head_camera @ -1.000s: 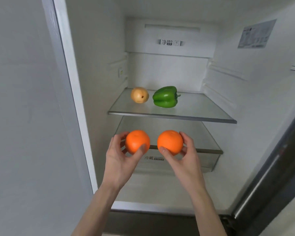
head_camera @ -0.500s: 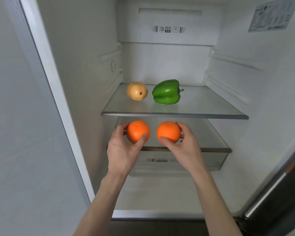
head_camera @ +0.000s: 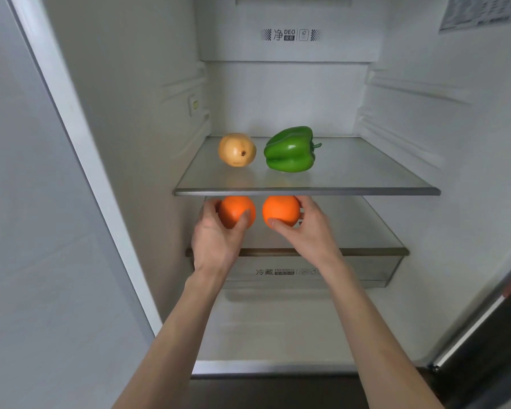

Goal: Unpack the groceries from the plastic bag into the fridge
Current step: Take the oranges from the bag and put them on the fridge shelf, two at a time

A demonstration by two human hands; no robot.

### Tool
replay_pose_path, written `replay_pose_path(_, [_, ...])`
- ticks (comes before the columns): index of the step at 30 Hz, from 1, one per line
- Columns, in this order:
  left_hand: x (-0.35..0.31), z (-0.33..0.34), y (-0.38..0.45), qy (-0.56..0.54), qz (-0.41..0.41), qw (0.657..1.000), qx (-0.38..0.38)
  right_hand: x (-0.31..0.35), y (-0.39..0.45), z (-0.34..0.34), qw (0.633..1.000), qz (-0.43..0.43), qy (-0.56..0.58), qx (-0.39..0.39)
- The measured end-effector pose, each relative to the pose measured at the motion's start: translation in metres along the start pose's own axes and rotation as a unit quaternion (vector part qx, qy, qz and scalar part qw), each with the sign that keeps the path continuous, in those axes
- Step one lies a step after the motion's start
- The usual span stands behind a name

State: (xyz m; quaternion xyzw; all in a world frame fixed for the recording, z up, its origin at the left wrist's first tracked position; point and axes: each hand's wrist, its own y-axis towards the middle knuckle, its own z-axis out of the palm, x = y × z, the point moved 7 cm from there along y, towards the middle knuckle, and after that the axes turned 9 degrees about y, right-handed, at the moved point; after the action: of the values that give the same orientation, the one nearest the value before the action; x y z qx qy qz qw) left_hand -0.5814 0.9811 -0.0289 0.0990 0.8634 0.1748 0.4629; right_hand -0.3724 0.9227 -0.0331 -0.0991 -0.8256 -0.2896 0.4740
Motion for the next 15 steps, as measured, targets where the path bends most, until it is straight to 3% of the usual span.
replay_pose_path(15, [0.0065,-0.0044,-0.0056,0.041,0.018,0.999,-0.021,-0.0012,-0.0052,0.0037,1.0,0.009,-0.006,0.021])
